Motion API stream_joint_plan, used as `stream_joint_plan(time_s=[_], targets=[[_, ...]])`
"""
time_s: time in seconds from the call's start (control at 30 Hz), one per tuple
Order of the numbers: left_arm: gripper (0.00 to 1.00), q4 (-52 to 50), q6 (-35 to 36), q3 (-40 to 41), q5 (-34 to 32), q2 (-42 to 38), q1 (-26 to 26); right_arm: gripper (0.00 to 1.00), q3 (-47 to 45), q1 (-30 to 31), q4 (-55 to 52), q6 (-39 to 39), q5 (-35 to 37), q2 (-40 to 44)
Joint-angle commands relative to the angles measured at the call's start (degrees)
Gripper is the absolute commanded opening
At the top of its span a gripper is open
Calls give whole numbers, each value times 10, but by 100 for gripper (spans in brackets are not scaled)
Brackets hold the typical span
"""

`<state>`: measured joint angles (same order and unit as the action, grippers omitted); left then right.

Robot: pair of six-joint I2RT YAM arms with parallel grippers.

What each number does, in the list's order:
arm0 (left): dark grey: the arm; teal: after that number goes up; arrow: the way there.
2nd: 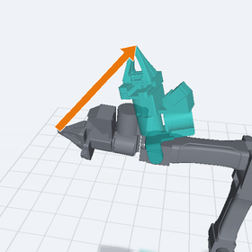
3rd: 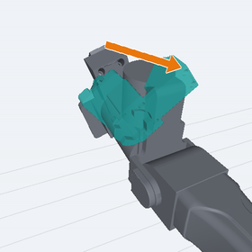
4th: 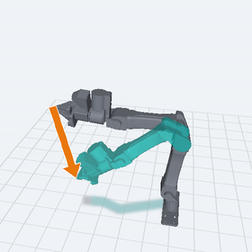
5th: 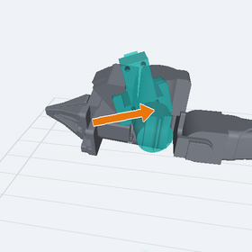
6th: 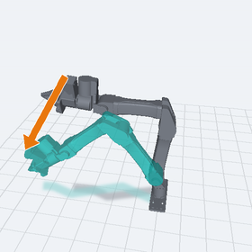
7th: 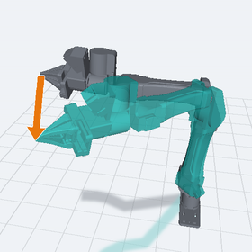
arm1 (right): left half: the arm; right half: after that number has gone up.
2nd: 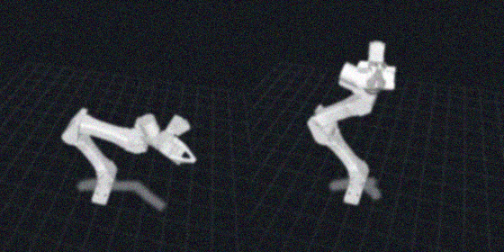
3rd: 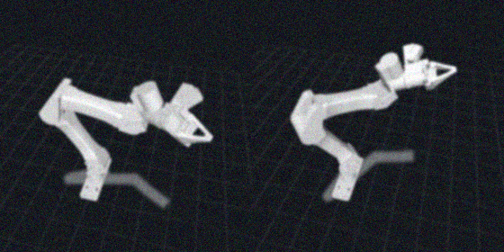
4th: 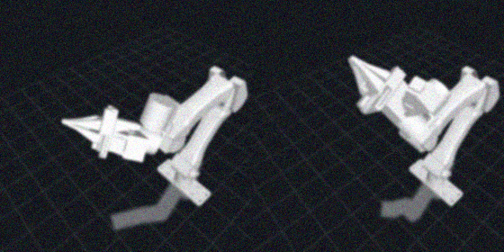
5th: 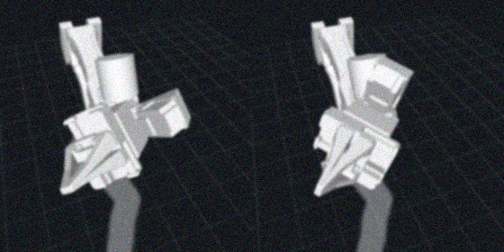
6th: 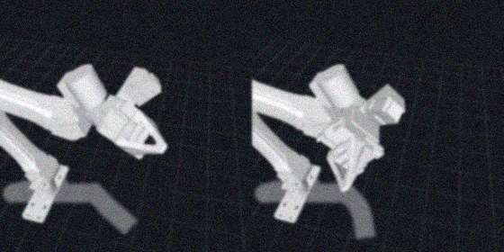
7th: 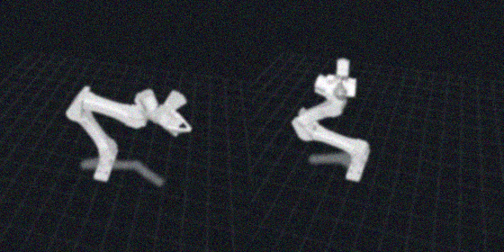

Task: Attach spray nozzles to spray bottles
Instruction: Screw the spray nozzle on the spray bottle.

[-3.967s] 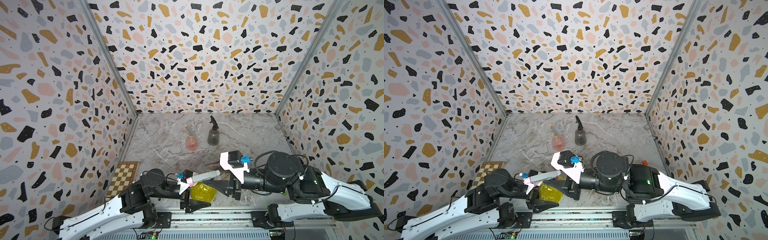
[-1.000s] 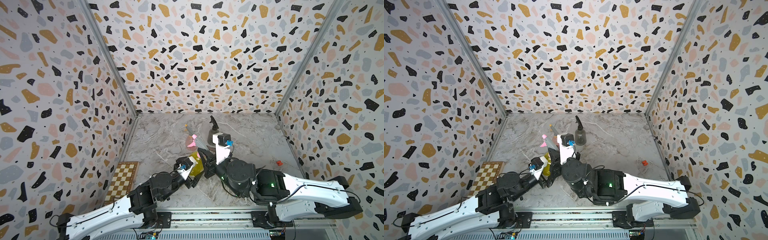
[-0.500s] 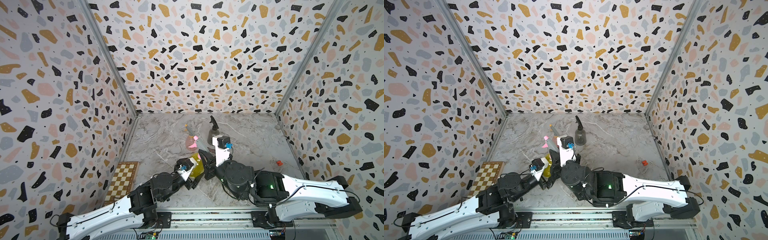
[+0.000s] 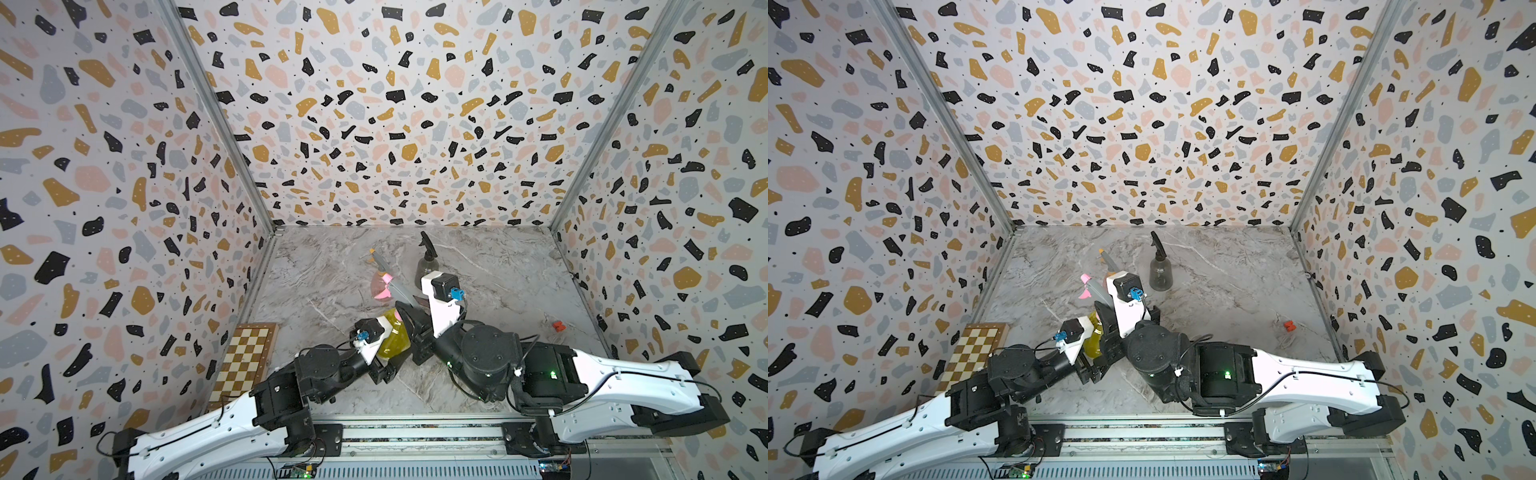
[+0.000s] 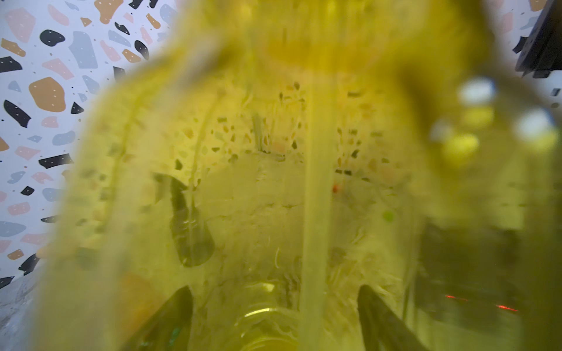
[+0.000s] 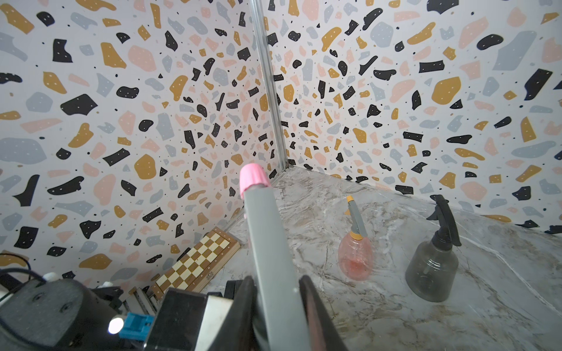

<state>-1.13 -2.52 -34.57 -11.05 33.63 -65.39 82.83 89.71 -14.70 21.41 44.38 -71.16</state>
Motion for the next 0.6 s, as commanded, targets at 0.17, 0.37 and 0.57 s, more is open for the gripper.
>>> stream_joint_plan(time_s=[0.17,0.37,0.57], targets=[[0,62,-42,-42,0,-15,6,31,1,26,-57,-47,-84,8],[0,50,-41,-44,16,-22,6,36,10,26,-50,-69,-96,20],[0,38,-36,-46,24,-32,6,51,5,30,-35,-95,-129,52]])
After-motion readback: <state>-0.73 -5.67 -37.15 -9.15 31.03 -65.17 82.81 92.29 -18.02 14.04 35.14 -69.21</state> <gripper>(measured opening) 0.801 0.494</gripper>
